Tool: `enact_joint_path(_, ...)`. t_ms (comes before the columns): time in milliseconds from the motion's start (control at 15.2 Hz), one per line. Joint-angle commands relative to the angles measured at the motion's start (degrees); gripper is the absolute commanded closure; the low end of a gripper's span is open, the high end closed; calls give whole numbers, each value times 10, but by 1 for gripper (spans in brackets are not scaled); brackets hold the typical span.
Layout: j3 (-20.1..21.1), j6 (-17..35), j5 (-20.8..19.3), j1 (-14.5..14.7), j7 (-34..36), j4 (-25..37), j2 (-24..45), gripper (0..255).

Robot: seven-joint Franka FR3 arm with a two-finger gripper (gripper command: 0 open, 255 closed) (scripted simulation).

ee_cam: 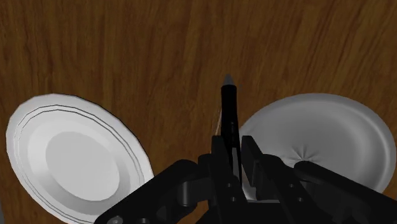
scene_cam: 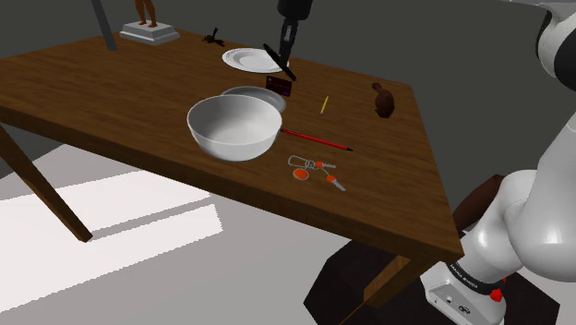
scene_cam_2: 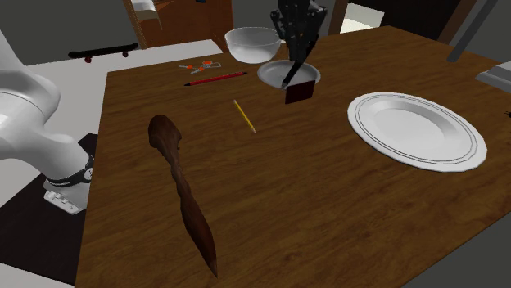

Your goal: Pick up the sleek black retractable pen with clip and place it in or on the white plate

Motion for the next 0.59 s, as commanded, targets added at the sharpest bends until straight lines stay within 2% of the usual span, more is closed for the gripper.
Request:
enact_joint_path(0, 9, -13, -5, 16, 25, 23, 14, 255)
enact_joint_path(396, 33, -49, -20, 65, 94, 94, 60, 255)
enact_joint_path(528, 33, -31, -21, 65, 96, 71, 54, 255)
